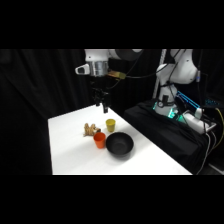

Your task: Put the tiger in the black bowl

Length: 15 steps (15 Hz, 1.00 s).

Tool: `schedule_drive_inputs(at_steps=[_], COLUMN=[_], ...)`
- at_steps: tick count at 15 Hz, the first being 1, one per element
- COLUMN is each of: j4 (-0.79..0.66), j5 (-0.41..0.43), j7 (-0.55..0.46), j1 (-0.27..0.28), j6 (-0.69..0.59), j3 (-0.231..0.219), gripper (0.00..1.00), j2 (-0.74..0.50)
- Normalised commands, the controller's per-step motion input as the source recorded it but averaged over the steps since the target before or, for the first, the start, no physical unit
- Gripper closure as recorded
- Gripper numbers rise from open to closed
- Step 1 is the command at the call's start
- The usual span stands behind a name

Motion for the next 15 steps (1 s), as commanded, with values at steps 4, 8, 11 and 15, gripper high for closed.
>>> schedule_drive_inputs(at_steps=[4, 8, 11, 15], j4=[0.03, 0.07, 0.12, 0.20], j5=[0.004, -0.016, -0.012, -0.005], j7=[0.01, 0.02, 0.00, 0.00], j1=[-0.004, -0.030, -0.076, -0.102], j6=[0.02, 0.03, 0.01, 0.02], j3=[-0.016, -0.038, -0.073, -0.084], gripper=[0.00, 0.00, 0.00, 0.00], j2=[0.02, 0.02, 0.02, 0.09])
